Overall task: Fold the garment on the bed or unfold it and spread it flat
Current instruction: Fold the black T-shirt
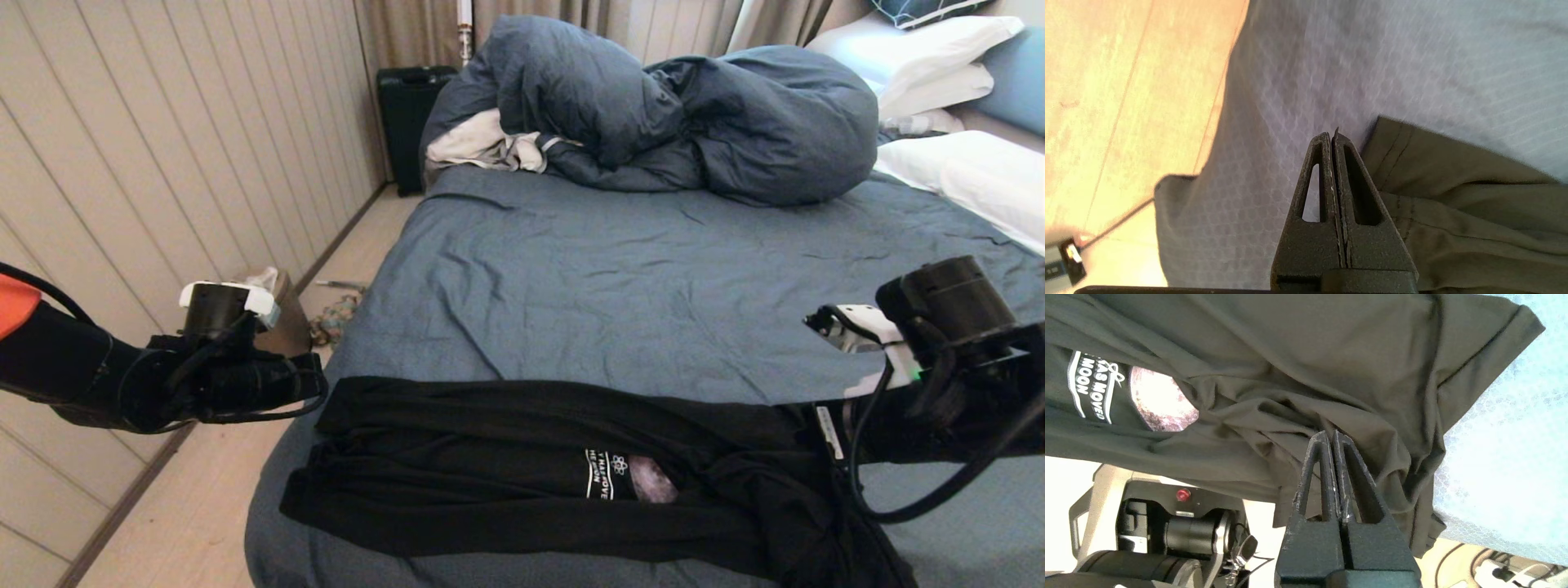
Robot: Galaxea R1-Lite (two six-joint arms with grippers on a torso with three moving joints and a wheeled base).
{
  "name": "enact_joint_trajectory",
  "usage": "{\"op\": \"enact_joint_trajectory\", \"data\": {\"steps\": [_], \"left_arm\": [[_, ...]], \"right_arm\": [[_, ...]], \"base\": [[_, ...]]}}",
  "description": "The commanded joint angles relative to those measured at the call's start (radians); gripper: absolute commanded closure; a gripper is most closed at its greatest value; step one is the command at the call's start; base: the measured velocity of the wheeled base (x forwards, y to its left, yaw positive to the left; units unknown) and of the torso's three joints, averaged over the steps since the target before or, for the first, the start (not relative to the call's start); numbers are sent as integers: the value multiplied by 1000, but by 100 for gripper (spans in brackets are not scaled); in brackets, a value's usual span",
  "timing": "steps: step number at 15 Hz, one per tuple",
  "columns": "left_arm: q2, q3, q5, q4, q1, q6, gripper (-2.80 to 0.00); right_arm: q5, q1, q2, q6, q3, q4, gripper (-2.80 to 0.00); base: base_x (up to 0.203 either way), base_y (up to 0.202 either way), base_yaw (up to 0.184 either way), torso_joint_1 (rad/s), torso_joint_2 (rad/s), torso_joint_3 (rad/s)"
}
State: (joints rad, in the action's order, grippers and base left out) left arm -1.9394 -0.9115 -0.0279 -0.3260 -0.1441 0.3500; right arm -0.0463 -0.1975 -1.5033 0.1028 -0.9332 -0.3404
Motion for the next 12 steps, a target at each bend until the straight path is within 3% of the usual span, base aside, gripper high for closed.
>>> {"op": "enact_joint_trajectory", "data": {"steps": [1, 12], "left_arm": [[-27, -2, 2, -2, -8, 6, 0], [-38, 11, 2, -1, -34, 6, 0]], "right_arm": [[-10, -5, -21, -5, 0, -9, -280], [-20, -88, -176, -10, -8, -38, -280]], "base": [[0, 0, 0, 0, 0, 0], [0, 0, 0, 0, 0, 0]]}}
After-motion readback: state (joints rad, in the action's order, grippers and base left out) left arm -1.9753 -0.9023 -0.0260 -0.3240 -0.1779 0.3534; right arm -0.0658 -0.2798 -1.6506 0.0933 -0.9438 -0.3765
